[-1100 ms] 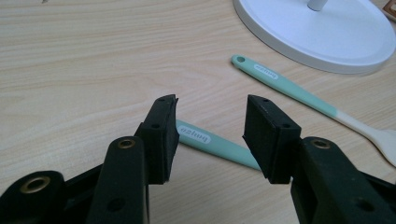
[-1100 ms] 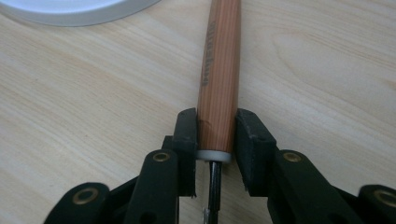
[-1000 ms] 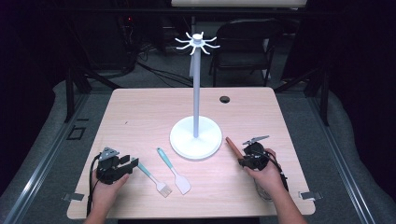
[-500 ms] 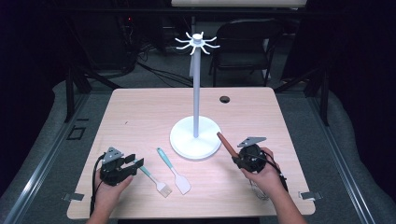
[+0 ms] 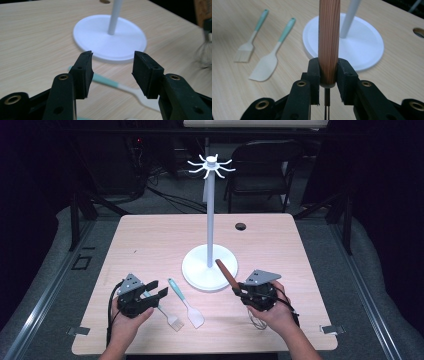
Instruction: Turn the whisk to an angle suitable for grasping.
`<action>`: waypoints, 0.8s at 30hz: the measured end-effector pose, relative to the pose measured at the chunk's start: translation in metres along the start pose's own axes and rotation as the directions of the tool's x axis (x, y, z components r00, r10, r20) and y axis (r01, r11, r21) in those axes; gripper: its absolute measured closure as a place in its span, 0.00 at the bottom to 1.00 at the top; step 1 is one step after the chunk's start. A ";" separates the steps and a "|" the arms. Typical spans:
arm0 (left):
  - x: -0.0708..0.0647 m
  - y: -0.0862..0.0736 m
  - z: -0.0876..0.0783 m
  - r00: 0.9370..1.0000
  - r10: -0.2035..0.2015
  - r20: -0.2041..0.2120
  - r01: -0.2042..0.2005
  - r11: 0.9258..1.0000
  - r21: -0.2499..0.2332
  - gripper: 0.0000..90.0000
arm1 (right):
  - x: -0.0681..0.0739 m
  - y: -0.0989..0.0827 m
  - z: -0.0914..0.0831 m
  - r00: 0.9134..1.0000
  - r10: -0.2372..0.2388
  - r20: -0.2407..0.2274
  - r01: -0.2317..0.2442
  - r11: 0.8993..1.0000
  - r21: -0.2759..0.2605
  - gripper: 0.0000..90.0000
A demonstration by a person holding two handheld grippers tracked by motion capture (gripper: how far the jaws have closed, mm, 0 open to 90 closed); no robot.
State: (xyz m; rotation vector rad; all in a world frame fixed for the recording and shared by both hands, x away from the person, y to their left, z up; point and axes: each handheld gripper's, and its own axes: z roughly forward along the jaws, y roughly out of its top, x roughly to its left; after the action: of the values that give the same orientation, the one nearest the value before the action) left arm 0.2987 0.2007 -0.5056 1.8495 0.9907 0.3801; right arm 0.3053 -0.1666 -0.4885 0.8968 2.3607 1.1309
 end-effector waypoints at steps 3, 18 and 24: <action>-0.017 0.011 0.006 0.998 0.017 0.056 -0.017 1.000 -0.011 0.53 | 0.015 0.006 0.003 0.998 -0.043 -0.035 0.042 0.998 -0.045 0.82; -0.078 0.046 0.076 0.944 -0.075 0.322 0.085 0.996 -0.016 0.60 | 0.030 0.009 0.013 0.993 -0.099 -0.068 0.095 0.994 -0.061 0.82; -0.079 0.049 0.078 0.930 -0.111 0.350 0.135 0.990 -0.044 0.67 | 0.026 0.009 0.011 0.995 -0.072 -0.074 0.065 0.994 -0.087 0.81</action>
State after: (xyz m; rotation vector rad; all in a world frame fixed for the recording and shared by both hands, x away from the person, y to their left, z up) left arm 0.3216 0.0829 -0.4892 1.7082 0.8328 0.0068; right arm 0.2961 -0.1386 -0.4899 0.7499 2.3655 1.2491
